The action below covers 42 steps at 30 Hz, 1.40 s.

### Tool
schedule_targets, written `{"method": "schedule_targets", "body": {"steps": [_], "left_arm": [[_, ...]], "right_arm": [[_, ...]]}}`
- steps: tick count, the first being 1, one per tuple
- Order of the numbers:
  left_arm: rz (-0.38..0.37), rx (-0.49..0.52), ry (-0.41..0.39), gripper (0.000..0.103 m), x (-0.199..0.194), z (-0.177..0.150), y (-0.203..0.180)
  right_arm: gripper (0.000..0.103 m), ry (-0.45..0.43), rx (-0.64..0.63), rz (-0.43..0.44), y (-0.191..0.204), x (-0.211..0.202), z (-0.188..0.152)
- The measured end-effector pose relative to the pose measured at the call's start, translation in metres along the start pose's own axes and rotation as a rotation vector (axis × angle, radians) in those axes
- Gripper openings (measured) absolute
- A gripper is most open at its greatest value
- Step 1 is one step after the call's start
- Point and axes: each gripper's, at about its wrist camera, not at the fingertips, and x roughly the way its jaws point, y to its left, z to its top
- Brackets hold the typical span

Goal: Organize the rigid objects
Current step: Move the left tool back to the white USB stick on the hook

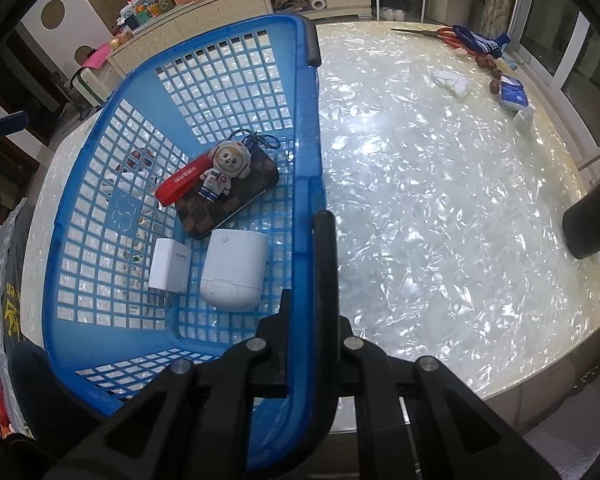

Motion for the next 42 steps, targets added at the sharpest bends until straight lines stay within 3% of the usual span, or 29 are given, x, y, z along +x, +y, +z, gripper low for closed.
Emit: {"method": "schedule_targets", "body": {"steps": [5, 13, 16, 20, 25, 29, 42], "left_arm": [[0.035, -0.038, 0.035, 0.103, 0.0, -0.025, 0.03], [0.056, -0.065, 0.101, 0.103, 0.034, -0.058, 0.051], [0.03, -0.026, 0.112, 0.103, 0.051, -0.067, 0.047], [0.094, 0.085, 0.131, 0.103, 0.074, -0.074, 0.033], [0.106, 0.14, 0.171, 0.102, 0.1, -0.078, 0.031], [0.193, 0.199, 0.181, 0.101, 0.116, -0.077, 0.031], [0.168, 0.266, 0.222, 0.089, 0.159, -0.067, 0.037]], "right_arm": [[0.008, 0.001, -0.007, -0.005, 0.0, -0.002, 0.0], [0.008, 0.006, -0.006, -0.011, 0.001, -0.001, 0.0], [0.008, 0.009, -0.008, -0.016, 0.002, -0.001, 0.001], [0.008, 0.012, -0.007, -0.017, 0.001, -0.001, 0.0], [0.008, 0.012, -0.003, -0.016, 0.001, -0.001, -0.001], [0.008, 0.014, -0.005, -0.009, -0.001, -0.001, -0.001], [0.008, 0.016, 0.0, -0.012, -0.001, 0.002, 0.002]]}}
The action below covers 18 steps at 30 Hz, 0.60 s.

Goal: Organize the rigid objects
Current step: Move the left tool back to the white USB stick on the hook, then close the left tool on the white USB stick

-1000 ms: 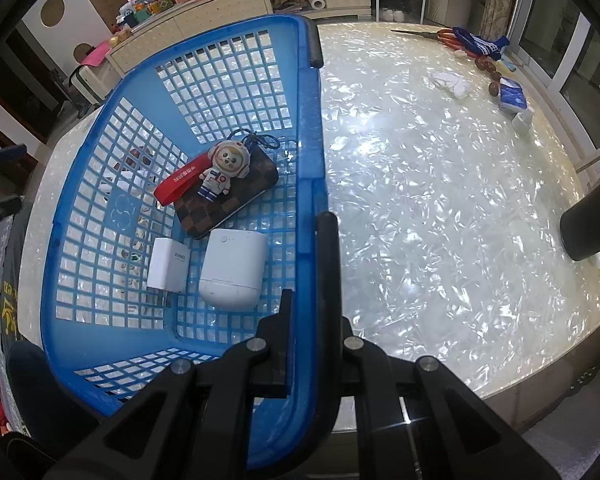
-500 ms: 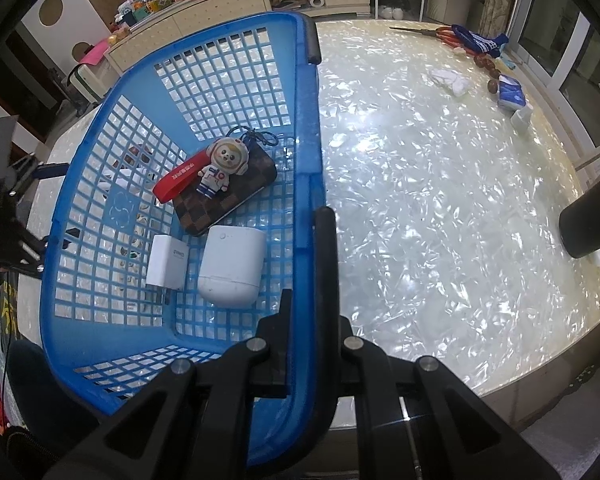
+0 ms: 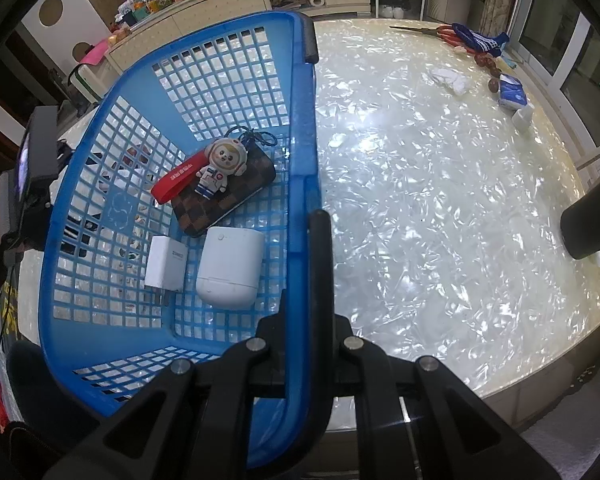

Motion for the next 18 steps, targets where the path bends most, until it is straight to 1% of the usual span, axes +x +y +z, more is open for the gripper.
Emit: {"method": "schedule_targets", "body": {"steps": [1, 2, 4, 5, 6, 7, 8, 9, 10, 11, 13, 18], "left_arm": [[0.001, 0.001, 0.003, 0.087, 0.003, 0.0, 0.001], [-0.013, -0.004, -0.01, 0.087, 0.003, 0.001, 0.003], [-0.031, -0.014, -0.008, 0.086, 0.006, 0.003, 0.006], [-0.043, -0.021, -0.012, 0.082, 0.006, 0.004, 0.007], [-0.074, -0.031, -0.015, 0.08, 0.006, 0.005, 0.009], [-0.1, -0.039, -0.018, 0.072, 0.007, 0.006, 0.012], [-0.101, -0.04, -0.022, 0.065, 0.007, 0.007, 0.013], [-0.075, -0.033, -0.026, 0.059, 0.007, 0.007, 0.013], [-0.07, -0.031, -0.021, 0.054, 0.007, 0.007, 0.015], [-0.077, -0.023, -0.015, 0.046, 0.008, 0.008, 0.015], [-0.091, -0.01, -0.004, 0.039, 0.008, 0.006, 0.014], [-0.106, -0.038, -0.025, 0.036, 0.007, 0.001, 0.014]], "right_arm": [[0.008, 0.001, 0.0, -0.001, 0.0, 0.0, 0.0], [0.008, 0.001, 0.0, -0.002, 0.0, 0.0, 0.0], [0.008, 0.002, 0.001, -0.004, 0.001, 0.001, 0.0], [0.008, 0.003, 0.002, -0.005, 0.001, 0.001, 0.0], [0.008, 0.003, 0.002, -0.007, 0.001, 0.001, 0.0], [0.008, 0.003, 0.004, -0.007, 0.001, 0.001, 0.001], [0.008, 0.003, 0.006, -0.006, 0.001, 0.001, 0.001], [0.008, 0.003, 0.007, -0.007, 0.001, 0.002, 0.001], [0.008, 0.004, 0.008, -0.008, 0.001, 0.002, 0.001], [0.008, 0.005, 0.008, -0.009, 0.001, 0.003, 0.001], [0.008, 0.005, 0.009, -0.009, 0.001, 0.003, 0.001], [0.008, 0.002, 0.011, -0.009, 0.001, 0.002, 0.0]]}}
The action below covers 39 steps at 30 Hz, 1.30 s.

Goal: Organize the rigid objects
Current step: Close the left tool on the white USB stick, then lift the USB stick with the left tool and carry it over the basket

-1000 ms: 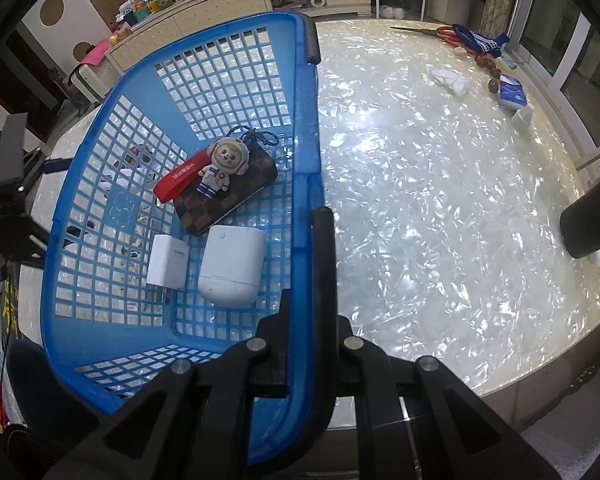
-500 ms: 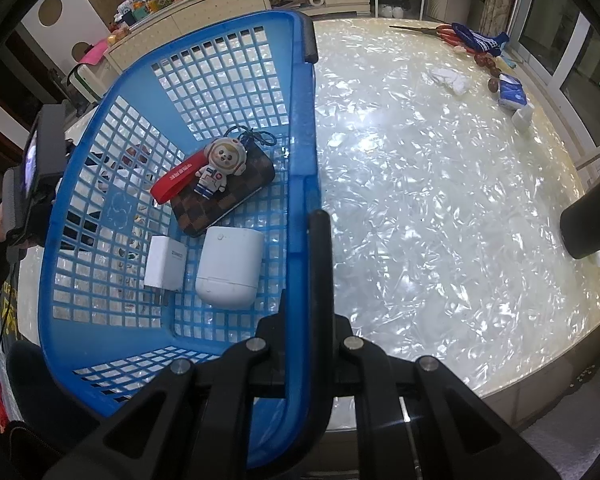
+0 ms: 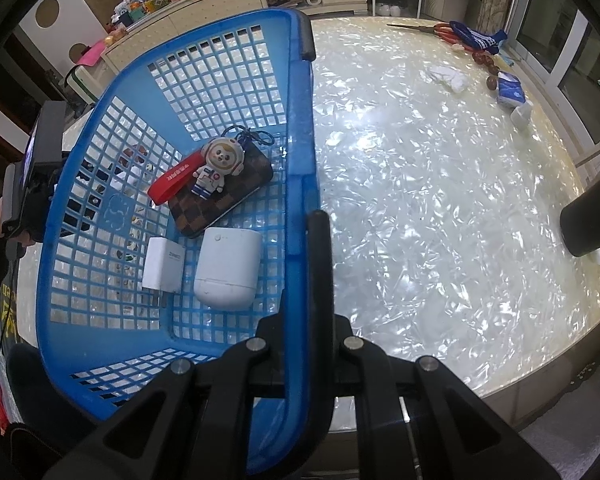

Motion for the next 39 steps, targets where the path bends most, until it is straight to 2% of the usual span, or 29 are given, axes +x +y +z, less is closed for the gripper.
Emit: {"method": "schedule_targets", "body": {"steps": [6, 20, 30, 39], "left_arm": [[-0.054, -0.082, -0.054, 0.033, -0.016, -0.009, 0.003], [-0.064, -0.132, -0.173, 0.032, -0.071, -0.019, -0.001], [-0.024, -0.129, -0.257, 0.032, -0.131, -0.029, 0.003], [-0.021, -0.044, -0.359, 0.032, -0.192, -0.016, -0.028]], "right_arm": [[0.008, -0.002, 0.003, 0.003, 0.0, -0.001, -0.001], [0.008, -0.005, 0.002, 0.002, 0.002, -0.001, -0.001], [0.008, -0.007, -0.005, -0.003, 0.004, -0.003, 0.0], [0.008, -0.012, -0.006, 0.004, 0.006, -0.005, -0.002]]}}
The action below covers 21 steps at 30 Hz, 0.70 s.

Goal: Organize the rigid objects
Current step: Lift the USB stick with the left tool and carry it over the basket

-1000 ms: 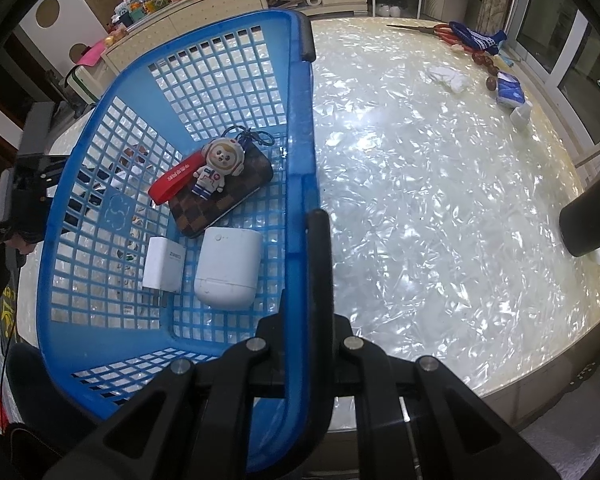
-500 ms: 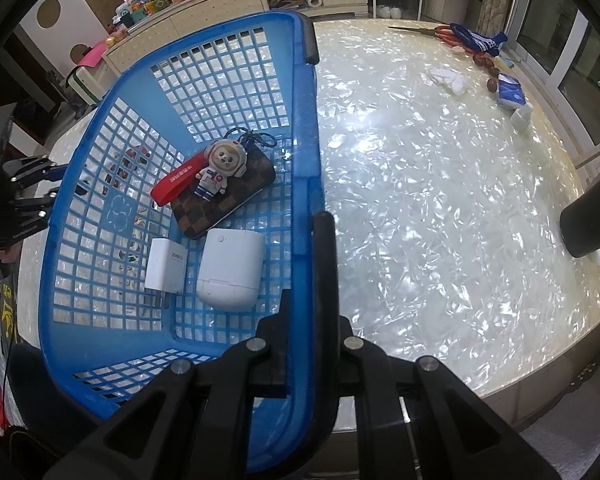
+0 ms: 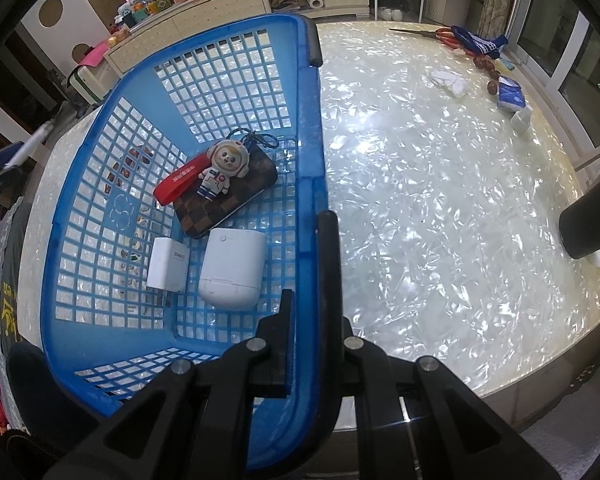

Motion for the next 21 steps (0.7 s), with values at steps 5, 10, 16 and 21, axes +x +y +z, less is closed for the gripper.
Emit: {"method": "schedule_targets", "body": {"steps": [5, 10, 16, 21], "left_arm": [[-0.014, 0.068, -0.018, 0.033, -0.003, 0.02, -0.031], [-0.065, 0.1, -0.037, 0.033, 0.008, 0.035, -0.052], [-0.12, 0.148, -0.028, 0.033, 0.03, 0.051, -0.078], [-0.157, 0.174, -0.006, 0.033, 0.052, 0.059, -0.095]], "right_arm": [[0.008, -0.003, -0.005, 0.006, -0.002, -0.001, -0.002], [0.008, -0.007, -0.001, 0.013, -0.004, -0.002, -0.003], [0.008, -0.008, 0.0, 0.019, -0.005, -0.002, -0.002], [0.009, -0.01, 0.002, 0.026, -0.006, -0.001, -0.002]]}}
